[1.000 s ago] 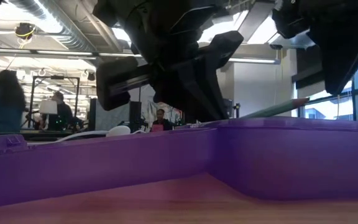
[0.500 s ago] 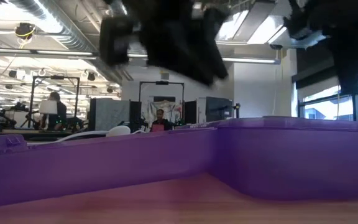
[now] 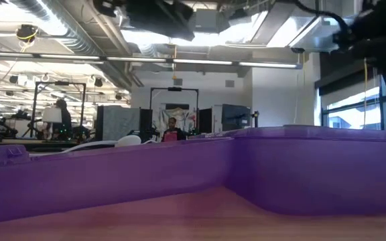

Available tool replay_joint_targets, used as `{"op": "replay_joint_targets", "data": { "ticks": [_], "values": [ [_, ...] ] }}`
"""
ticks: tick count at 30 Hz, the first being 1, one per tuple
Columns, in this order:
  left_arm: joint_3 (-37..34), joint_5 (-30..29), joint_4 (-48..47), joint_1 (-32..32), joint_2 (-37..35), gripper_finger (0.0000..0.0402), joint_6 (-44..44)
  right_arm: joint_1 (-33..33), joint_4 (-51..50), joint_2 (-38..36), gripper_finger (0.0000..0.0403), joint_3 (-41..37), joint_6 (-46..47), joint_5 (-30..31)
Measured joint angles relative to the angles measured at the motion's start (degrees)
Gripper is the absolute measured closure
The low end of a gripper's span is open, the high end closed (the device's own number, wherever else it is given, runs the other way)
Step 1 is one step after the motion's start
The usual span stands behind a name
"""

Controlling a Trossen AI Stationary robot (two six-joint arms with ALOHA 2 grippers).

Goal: Pick & place school supplies into a supply box
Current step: Put the yellow pencil into the purple supply box

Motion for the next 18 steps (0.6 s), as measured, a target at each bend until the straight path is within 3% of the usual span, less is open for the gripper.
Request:
{"op": "replay_joint_targets", "data": {
  "ticks": [8, 13, 18],
  "values": [
    [-4.49, -0.34, 4.14, 1.63, -3.53, 0.0304, -1.29, -0.02, 8.06, -10.90, 0.0279, -14.23, 11.84, -1.96],
    [-4.49, -2.83, 4.09, 1.76, -3.52, 0.0304, -0.92, -0.60, 8.40, -12.26, 0.0279, -19.34, 16.45, -8.96],
    [-4.49, -2.98, 4.21, 1.75, -3.49, 0.0304, -0.34, -0.74, 9.55, -11.80, 0.0279, -19.14, 16.47, -9.99]
  ]
}}
